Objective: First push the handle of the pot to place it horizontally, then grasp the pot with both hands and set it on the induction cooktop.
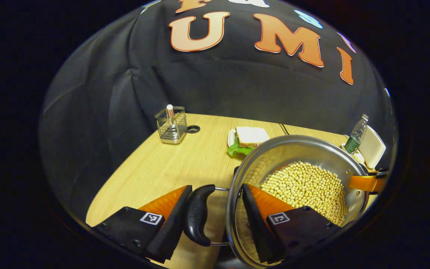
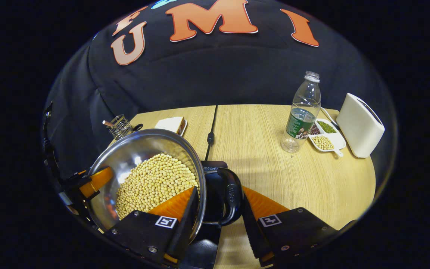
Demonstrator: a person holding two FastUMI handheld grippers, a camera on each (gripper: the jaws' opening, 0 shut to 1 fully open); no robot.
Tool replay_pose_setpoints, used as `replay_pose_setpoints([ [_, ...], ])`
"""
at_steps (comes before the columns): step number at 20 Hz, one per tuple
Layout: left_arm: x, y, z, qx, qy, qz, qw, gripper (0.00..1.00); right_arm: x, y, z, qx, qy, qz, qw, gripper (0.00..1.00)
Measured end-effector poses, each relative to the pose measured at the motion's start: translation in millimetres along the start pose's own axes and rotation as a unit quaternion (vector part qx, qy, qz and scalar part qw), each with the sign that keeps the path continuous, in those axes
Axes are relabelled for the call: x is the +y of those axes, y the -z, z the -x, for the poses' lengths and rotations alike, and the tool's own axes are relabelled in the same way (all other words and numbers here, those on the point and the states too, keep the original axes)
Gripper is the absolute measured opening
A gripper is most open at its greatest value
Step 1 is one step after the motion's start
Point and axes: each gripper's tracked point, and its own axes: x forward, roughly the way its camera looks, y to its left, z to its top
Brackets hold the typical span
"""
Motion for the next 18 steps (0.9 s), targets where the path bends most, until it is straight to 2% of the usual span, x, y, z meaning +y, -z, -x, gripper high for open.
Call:
replay_pose_setpoints([
  [1, 2, -5, 6, -0.013, 0.0, 0.003, 1.0, 0.9, 0, -3, 7, -0.012, -0.01, -0.012, 1.0, 0.62],
  [2, 5, -9, 11, -0.025, -0.005, 0.015, 1.0, 0.95, -4, -11, 16, -0.031, -0.014, -0.019, 0.999, 0.68],
  [6, 17, -47, 48, -0.113, -0.031, 0.057, 0.991, 0.95, -30, -52, 74, -0.138, -0.009, 0.0, 0.99, 0.77],
  [7, 16, -60, 59, -0.141, -0.035, 0.067, 0.987, 0.88, -37, -63, 93, -0.171, -0.005, 0.008, 0.985, 0.79],
  [8, 12, -74, 73, -0.167, -0.035, 0.075, 0.983, 0.94, -44, -75, 112, -0.207, 0.001, 0.016, 0.978, 0.8],
  [11, -3, -112, 122, -0.229, -0.039, 0.075, 0.97, 0.92, -67, -95, 167, -0.277, 0.021, 0.035, 0.96, 0.83],
  [12, -11, -130, 138, -0.249, -0.035, 0.072, 0.965, 0.92, -71, -99, 184, -0.294, 0.016, 0.039, 0.955, 0.89],
  [13, -22, -144, 164, -0.269, -0.031, 0.07, 0.96, 0.96, -74, -104, 201, -0.311, 0.012, 0.041, 0.949, 0.84],
  [14, -33, -154, 182, -0.29, -0.022, 0.07, 0.954, 0.91, -81, -109, 217, -0.329, 0.009, 0.043, 0.943, 0.85],
  [16, -58, -175, 205, -0.318, 0.003, 0.082, 0.944, 0.94, -96, -121, 249, -0.364, 0.012, 0.049, 0.93, 0.86],
  [18, -82, -186, 232, -0.341, 0.026, 0.087, 0.936, 0.93, -108, -129, 277, -0.392, 0.022, 0.061, 0.918, 0.86],
])
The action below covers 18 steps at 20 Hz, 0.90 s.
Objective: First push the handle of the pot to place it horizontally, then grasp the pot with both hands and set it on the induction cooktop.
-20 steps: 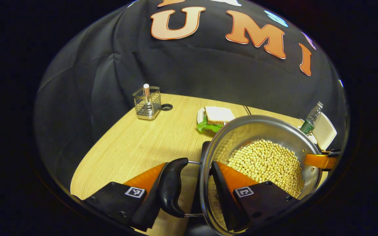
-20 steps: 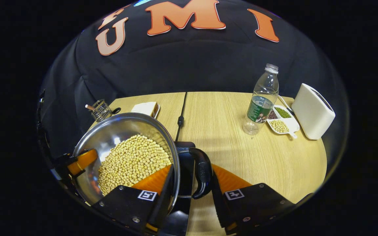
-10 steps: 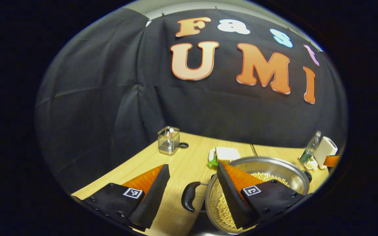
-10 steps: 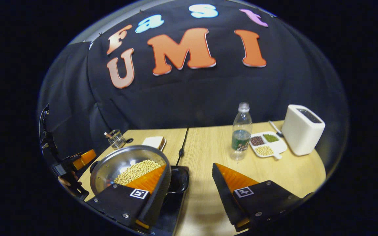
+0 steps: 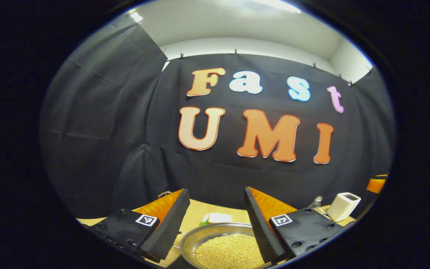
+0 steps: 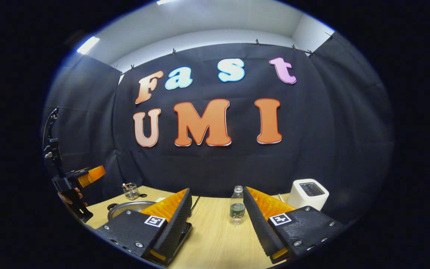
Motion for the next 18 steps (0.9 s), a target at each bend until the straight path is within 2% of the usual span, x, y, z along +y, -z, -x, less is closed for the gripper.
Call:
replay_pose_setpoints([
  [3, -35, -32, 15, -0.035, 0.029, -0.011, 0.999, 0.93, -14, -40, 24, -0.045, 0.001, 0.011, 0.999, 0.86],
  [5, -54, -52, 27, -0.055, 0.043, -0.008, 0.998, 0.96, -21, -62, 37, -0.072, 0.0, 0.016, 0.997, 0.86],
  [8, -75, -75, 44, -0.084, 0.058, -0.01, 0.995, 0.98, -30, -88, 58, -0.096, -0.002, 0.028, 0.995, 0.86],
  [12, -86, -89, 54, -0.093, 0.06, -0.013, 0.994, 0.98, -42, -112, 72, -0.12, 0.018, 0.071, 0.99, 0.88],
  [15, -89, -105, 62, -0.097, 0.058, -0.006, 0.994, 0.97, -41, -128, 81, -0.145, 0.01, 0.087, 0.986, 0.92],
  [18, -88, -121, 68, -0.099, 0.043, -0.02, 0.994, 0.97, -46, -135, 82, -0.143, 0.002, 0.086, 0.986, 0.94],
])
